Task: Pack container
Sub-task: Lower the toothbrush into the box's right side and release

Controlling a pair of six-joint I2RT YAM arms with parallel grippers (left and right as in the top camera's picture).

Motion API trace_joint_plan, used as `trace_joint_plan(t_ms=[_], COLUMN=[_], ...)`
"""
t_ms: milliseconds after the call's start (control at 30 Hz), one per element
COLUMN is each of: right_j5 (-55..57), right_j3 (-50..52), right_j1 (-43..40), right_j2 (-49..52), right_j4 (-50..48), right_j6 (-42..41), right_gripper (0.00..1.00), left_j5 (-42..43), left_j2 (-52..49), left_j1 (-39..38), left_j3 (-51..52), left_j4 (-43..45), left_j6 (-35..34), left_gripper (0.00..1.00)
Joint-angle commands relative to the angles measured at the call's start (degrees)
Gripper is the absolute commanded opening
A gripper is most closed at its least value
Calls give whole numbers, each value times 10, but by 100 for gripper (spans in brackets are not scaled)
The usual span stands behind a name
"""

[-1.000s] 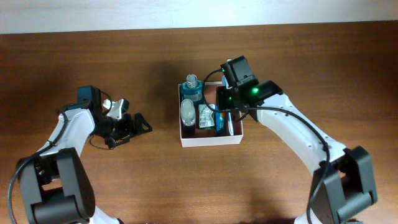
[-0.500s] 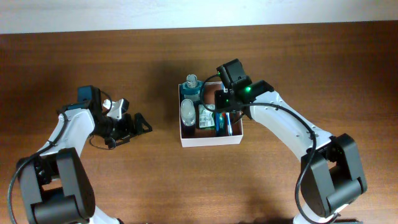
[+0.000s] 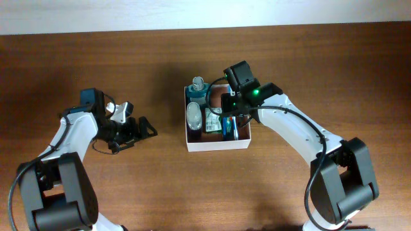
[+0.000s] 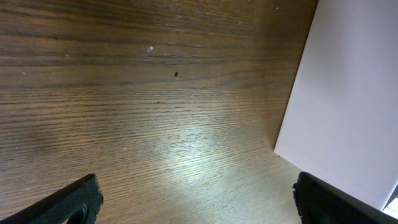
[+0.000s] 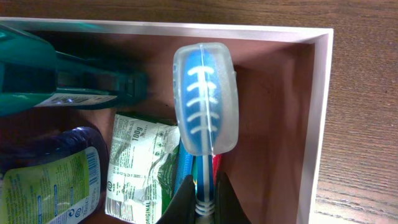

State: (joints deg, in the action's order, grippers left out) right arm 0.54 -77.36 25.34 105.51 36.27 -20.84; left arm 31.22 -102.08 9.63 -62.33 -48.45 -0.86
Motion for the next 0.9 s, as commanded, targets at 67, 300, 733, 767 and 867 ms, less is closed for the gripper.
trace_joint_plan(t_ms=[67, 300, 733, 767, 867], right_j5=[-7, -7, -5, -3, -1], right_j3=[12, 12, -61, -92, -136], right_j1=[6, 5, -3, -7, -17], right_j2=[8, 8, -30, -48, -86], right_j4=[-8, -10, 53, 85, 137], right_j6=[-7, -7, 22, 26, 26], right_gripper=[4, 5, 29, 29, 29], left_j5=[2, 2, 2, 2, 2], left_j2=[15, 15, 15, 15, 15], left_j1=[2, 2, 2, 2, 2], left_j3=[3, 3, 3, 3, 3], left_j4=[0, 0, 0, 0, 0], left_j6=[7, 7, 7, 7, 7], left_gripper=[99, 99, 99, 99, 99])
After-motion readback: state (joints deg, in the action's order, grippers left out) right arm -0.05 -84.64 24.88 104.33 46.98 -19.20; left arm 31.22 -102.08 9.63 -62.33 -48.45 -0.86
